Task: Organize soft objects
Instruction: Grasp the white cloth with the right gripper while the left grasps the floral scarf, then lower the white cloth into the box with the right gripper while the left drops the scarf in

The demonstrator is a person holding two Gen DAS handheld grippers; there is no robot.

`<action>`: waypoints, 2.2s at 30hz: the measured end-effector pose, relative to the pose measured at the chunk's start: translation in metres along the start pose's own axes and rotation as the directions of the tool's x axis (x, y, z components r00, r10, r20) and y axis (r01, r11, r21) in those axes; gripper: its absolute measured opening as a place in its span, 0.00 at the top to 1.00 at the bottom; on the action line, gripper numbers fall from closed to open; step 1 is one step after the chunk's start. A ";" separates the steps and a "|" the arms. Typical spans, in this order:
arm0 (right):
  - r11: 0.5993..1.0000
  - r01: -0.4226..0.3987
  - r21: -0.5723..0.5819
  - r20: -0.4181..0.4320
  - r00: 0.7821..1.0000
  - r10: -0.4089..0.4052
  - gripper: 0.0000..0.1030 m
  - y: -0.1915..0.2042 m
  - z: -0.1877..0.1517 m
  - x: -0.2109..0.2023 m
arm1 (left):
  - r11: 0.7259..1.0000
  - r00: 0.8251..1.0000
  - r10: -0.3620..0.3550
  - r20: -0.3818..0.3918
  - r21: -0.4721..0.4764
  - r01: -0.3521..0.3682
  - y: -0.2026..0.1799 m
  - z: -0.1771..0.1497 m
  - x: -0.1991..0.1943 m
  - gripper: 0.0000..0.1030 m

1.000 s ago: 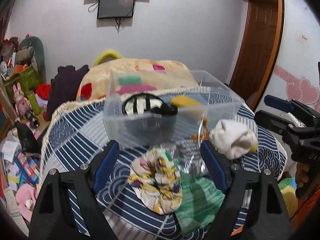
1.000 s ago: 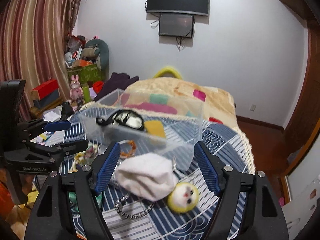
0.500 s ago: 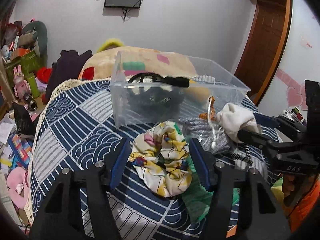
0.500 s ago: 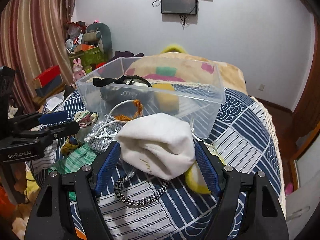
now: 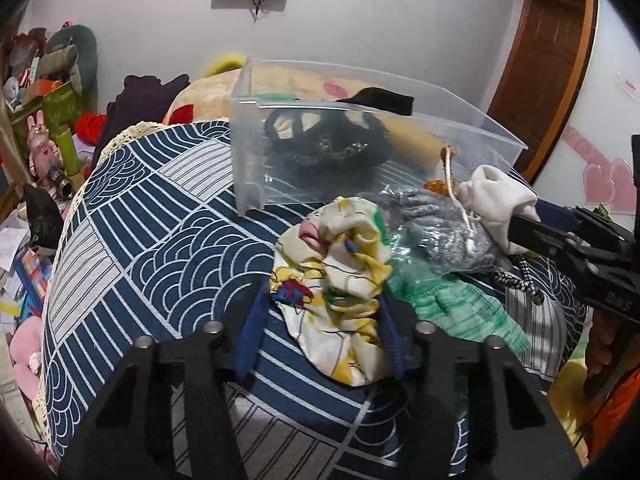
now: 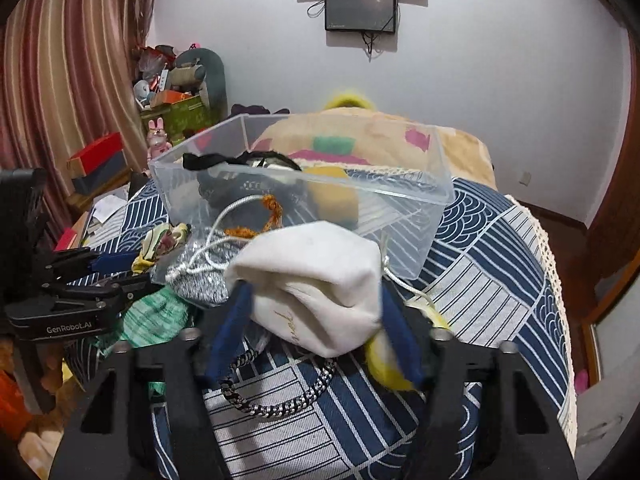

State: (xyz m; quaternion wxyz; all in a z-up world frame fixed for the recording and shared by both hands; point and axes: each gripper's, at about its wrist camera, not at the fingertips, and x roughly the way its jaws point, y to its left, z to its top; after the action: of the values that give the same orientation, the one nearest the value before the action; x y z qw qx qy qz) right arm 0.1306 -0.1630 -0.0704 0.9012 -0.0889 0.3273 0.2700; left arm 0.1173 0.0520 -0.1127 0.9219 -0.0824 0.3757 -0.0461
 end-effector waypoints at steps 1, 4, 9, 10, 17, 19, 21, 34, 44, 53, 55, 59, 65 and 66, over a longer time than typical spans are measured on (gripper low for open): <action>1.000 0.000 0.003 -0.004 1.000 0.000 0.59 -0.001 -0.001 0.001 | 1.000 1.000 -0.003 0.001 0.005 0.003 -0.001 0.000 0.001 0.59; 1.000 -0.011 0.015 -0.004 1.000 0.011 0.78 -0.004 -0.001 0.001 | 1.000 1.000 -0.010 0.011 0.014 0.010 -0.005 -0.002 0.000 0.70; 0.998 -0.040 0.051 0.017 0.999 0.039 0.87 -0.011 0.000 -0.006 | 0.999 0.999 -0.028 0.022 0.027 0.028 -0.008 -0.001 -0.005 0.84; 0.998 -0.040 0.053 0.028 0.999 0.039 0.88 -0.012 0.000 -0.009 | 0.999 0.999 -0.026 0.027 0.033 0.025 -0.009 -0.001 -0.006 0.86; 0.999 -0.023 0.034 0.095 0.995 0.020 0.88 -0.009 0.009 -0.029 | 0.999 0.997 -0.002 0.078 0.042 -0.001 -0.008 0.006 -0.024 0.86; 0.999 -0.019 0.029 0.116 0.993 0.015 0.88 -0.009 0.013 -0.036 | 0.999 0.995 -0.001 0.096 0.038 -0.002 -0.007 0.009 -0.032 0.86; 1.000 -0.010 0.026 0.137 0.991 0.007 0.88 -0.009 0.016 -0.041 | 0.999 0.993 0.000 0.118 0.038 -0.005 -0.007 0.012 -0.040 0.86; 0.999 0.022 0.047 0.265 0.964 -0.034 0.88 -0.020 0.049 -0.062 | 0.998 0.965 0.012 0.264 0.062 -0.029 -0.009 0.061 -0.079 0.86; 0.996 0.040 0.083 0.340 0.938 -0.066 0.88 -0.030 0.082 -0.061 | 0.995 0.951 0.031 0.307 0.081 -0.059 -0.010 0.090 -0.075 0.86; 0.996 0.061 0.059 0.273 0.959 -0.074 0.88 -0.028 0.082 -0.030 | 0.994 0.975 0.028 0.222 0.099 -0.051 -0.009 0.103 -0.036 0.86; 0.997 0.068 0.046 0.247 0.966 -0.077 0.88 -0.026 0.081 -0.020 | 0.993 0.980 0.034 0.194 0.102 -0.054 -0.009 0.105 -0.024 0.86; 0.997 0.079 0.026 0.198 0.977 -0.082 0.88 -0.026 0.081 -0.004 | 0.991 0.987 0.059 0.148 0.112 -0.076 -0.012 0.108 -0.004 0.86; 0.995 0.101 -0.006 0.115 0.988 -0.100 0.88 -0.027 0.078 0.016 | 0.983 0.988 0.085 0.130 0.153 -0.105 -0.021 0.112 0.010 0.86; 0.994 0.105 -0.012 0.104 0.989 -0.104 0.88 -0.028 0.078 0.019 | 0.980 0.987 0.097 0.130 0.159 -0.118 -0.022 0.113 0.013 0.86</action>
State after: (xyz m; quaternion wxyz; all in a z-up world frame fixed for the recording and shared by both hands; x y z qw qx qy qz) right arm 0.2002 -0.1520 -0.0231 0.9290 -0.0996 0.2727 0.2294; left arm 0.2052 0.0419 -0.0377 0.9479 0.0126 0.3175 -0.0222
